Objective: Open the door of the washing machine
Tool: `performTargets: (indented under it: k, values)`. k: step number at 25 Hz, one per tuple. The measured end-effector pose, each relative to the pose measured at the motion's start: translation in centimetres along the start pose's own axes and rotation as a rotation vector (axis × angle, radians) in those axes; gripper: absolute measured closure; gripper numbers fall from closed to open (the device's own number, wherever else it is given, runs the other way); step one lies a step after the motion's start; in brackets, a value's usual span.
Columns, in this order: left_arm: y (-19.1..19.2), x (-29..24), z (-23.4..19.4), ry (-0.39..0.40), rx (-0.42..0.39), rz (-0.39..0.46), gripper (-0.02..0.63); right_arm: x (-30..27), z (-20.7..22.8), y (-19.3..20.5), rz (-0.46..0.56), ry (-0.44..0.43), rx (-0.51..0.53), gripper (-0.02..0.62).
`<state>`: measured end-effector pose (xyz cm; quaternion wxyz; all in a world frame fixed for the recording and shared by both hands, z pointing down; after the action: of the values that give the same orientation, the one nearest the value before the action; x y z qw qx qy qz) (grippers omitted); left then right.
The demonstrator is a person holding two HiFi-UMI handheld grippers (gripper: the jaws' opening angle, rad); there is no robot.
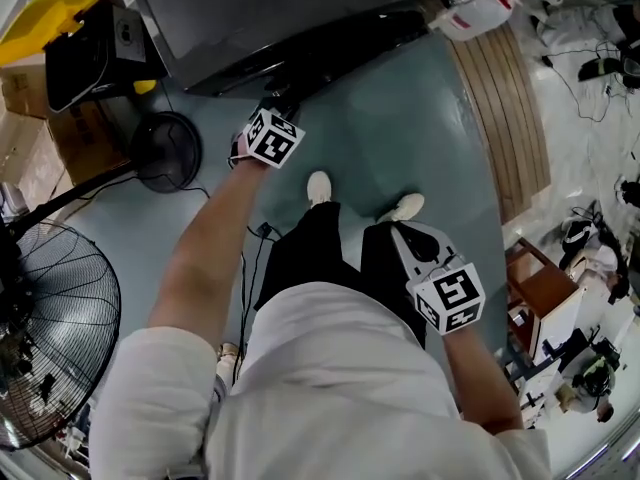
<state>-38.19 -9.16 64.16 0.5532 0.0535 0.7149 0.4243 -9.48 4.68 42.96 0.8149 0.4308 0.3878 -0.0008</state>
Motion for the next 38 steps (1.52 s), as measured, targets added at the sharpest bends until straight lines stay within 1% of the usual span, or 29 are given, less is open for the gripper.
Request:
performTargets:
  k: [13,23,29,38]
  values:
    - [0.7,0.1,5.3,-0.03,0.061,-0.033,0.525,3.8,1.6,2.6,0.031,0.003,-0.011,0.586]
    - [0.9,-0.5,9.1,-0.056,0.102,-0.048,0.526,7.0,3.6,5.6,0.034,0.004,-0.038,0.586]
    - [0.6,-0.6,11.5,-0.069,0.147,-0.08,0.526,8.5,5.0,6.1,0.047,0.005,-0.045,0.586]
    - [-0.2,-1.1,15.5,-0.07,0.183,-0.118,0.526,11.4,7.8,7.1,0.062,0.016,-0.061,0.586]
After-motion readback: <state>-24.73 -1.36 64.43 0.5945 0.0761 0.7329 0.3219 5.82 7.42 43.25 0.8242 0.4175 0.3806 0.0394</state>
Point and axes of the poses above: the fingertips, and each gripper's own axes: x backward along the fingers, z to its right, y out of its underside, the point moved 8 cm from there along x, backward along the fingers, and after that the axes turned 11 degrees about z, right-handed, at the moved point
